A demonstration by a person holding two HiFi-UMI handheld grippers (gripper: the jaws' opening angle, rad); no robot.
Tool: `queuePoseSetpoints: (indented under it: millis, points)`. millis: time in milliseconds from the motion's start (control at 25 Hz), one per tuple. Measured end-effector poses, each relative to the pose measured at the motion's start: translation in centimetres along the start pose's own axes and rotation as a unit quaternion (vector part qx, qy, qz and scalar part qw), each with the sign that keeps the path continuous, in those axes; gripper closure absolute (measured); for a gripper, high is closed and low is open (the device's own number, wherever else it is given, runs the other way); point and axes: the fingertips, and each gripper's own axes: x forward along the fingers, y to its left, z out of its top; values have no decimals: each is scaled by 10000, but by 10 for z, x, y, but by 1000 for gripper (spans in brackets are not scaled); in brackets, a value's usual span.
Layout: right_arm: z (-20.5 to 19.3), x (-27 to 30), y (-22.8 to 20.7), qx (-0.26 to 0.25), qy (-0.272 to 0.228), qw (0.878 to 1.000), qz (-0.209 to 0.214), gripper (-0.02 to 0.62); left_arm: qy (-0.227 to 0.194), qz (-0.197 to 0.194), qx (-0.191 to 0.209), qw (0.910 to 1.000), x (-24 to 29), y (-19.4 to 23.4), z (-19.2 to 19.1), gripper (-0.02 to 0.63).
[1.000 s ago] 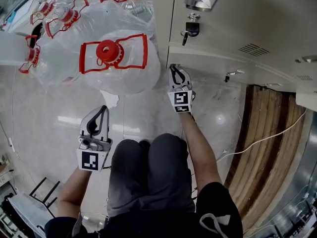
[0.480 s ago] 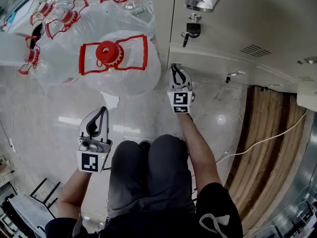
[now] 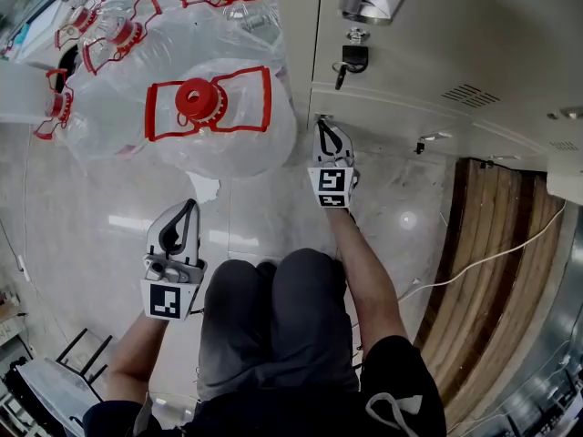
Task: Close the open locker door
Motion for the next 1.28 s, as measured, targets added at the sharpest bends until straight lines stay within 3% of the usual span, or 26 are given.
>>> queuePoseSetpoints:
  millis: [760, 1280]
  points:
    - [5, 2, -3, -153, 85, 9998, -33, 611, 6, -26, 5, 10000, 1, 0, 2, 603]
    - [7, -4, -1, -119, 89, 9997, 168, 611, -18, -37, 2, 10000, 2, -3, 14, 603]
